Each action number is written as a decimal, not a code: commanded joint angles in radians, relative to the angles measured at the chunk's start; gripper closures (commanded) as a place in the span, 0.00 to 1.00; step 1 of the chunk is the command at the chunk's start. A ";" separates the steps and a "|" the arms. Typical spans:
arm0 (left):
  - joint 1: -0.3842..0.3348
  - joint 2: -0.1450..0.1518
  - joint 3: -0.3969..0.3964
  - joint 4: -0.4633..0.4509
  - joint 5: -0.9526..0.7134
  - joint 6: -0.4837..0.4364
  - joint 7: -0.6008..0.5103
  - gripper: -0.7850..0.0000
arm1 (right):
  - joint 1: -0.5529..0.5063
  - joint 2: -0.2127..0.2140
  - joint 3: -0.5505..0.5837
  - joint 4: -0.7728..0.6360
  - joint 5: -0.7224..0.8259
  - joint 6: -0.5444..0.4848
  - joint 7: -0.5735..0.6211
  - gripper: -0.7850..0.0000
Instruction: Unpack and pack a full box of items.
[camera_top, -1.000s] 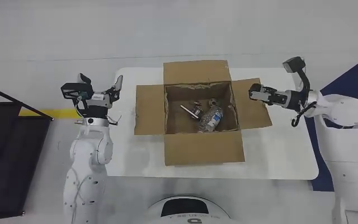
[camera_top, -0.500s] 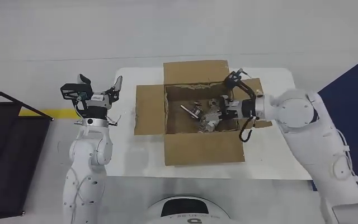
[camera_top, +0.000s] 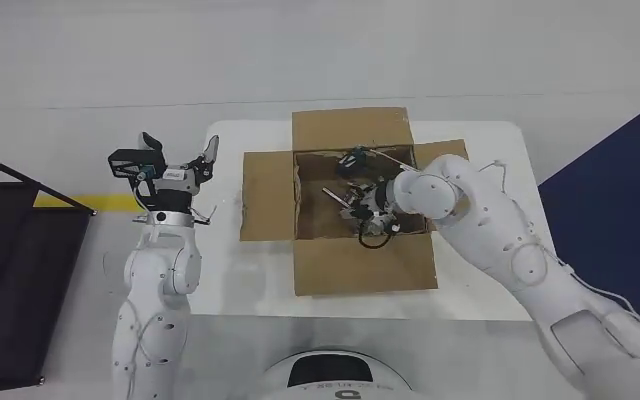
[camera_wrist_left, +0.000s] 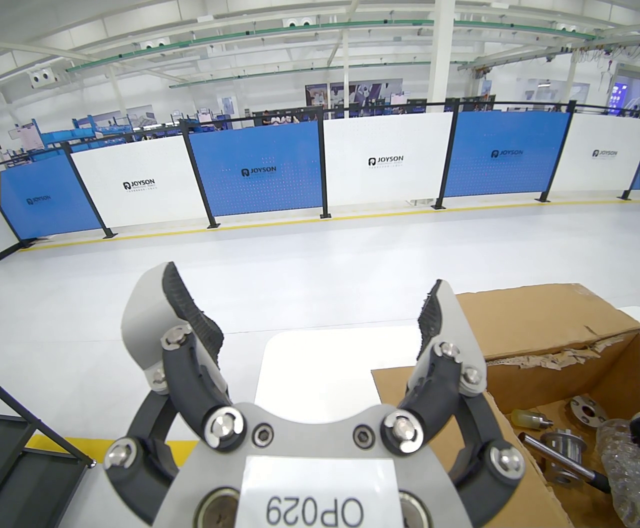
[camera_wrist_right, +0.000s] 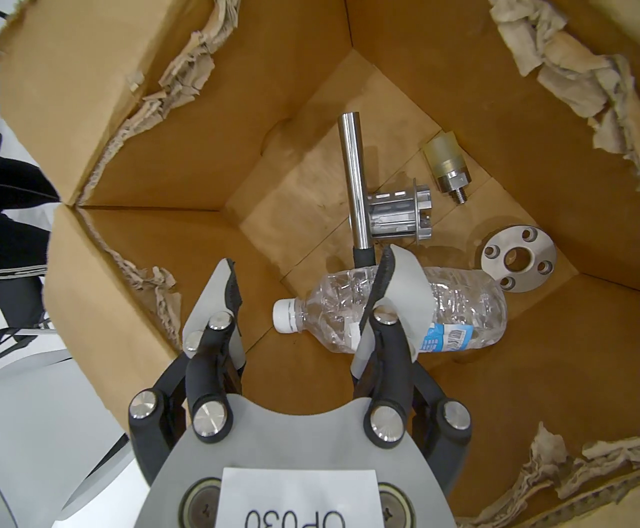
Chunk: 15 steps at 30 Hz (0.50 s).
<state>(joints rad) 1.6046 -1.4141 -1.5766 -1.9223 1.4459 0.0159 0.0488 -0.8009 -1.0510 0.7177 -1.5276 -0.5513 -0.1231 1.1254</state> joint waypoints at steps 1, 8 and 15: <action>0.000 0.000 0.000 0.000 0.000 0.000 0.000 0.00 | 0.026 -0.016 -0.037 0.034 -0.019 0.020 0.006 0.53; 0.000 0.000 0.000 0.000 0.000 0.000 0.000 0.00 | 0.100 -0.071 -0.131 0.149 -0.033 0.027 0.044 0.53; 0.000 0.000 0.000 0.000 0.000 0.000 0.000 0.00 | 0.145 -0.117 -0.178 0.217 -0.041 0.000 -0.026 0.54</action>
<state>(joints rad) 1.6046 -1.4141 -1.5766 -1.9223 1.4459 0.0159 0.0488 -0.6601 -1.1632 0.5443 -1.3158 -0.5882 -0.1159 1.1150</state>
